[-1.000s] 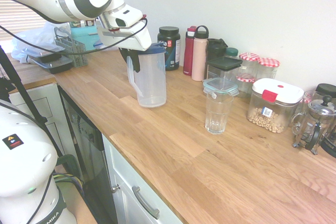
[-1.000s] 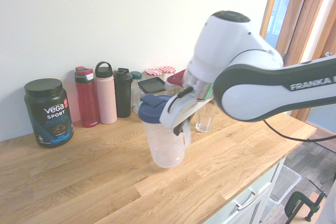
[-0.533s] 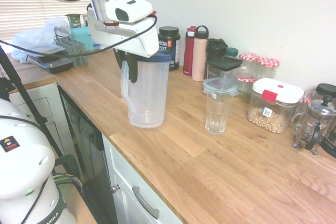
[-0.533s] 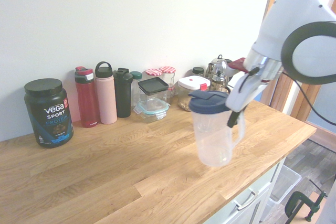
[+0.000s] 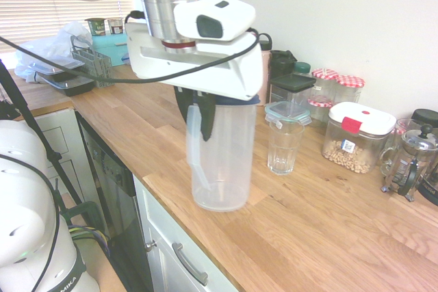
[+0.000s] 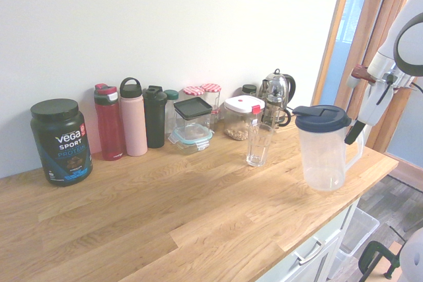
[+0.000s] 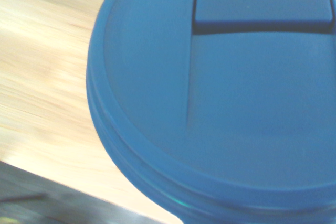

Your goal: Pour me some water

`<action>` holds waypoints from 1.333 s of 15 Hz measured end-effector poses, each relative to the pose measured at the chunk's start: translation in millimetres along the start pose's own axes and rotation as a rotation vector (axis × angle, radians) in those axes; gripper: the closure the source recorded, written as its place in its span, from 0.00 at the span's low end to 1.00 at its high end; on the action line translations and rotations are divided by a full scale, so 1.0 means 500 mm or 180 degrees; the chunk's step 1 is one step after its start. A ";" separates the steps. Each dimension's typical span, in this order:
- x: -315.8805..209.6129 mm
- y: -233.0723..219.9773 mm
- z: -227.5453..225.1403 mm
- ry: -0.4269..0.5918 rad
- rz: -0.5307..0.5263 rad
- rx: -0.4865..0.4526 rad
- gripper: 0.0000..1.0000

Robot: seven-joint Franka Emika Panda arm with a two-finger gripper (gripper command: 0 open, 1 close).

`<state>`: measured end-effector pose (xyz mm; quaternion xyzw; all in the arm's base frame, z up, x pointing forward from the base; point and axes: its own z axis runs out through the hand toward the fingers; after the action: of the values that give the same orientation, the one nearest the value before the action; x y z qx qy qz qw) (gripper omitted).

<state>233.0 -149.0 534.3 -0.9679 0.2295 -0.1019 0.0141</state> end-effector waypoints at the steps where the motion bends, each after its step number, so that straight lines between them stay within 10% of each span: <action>1: 0.019 0.011 -0.006 -0.0010 -0.0062 -0.0029 1.00; 20: 0.363 -0.210 0.028 -0.1433 0.0425 -0.1474 1.00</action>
<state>441.0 -136.5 562.8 -0.9264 0.3007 0.1706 -0.1493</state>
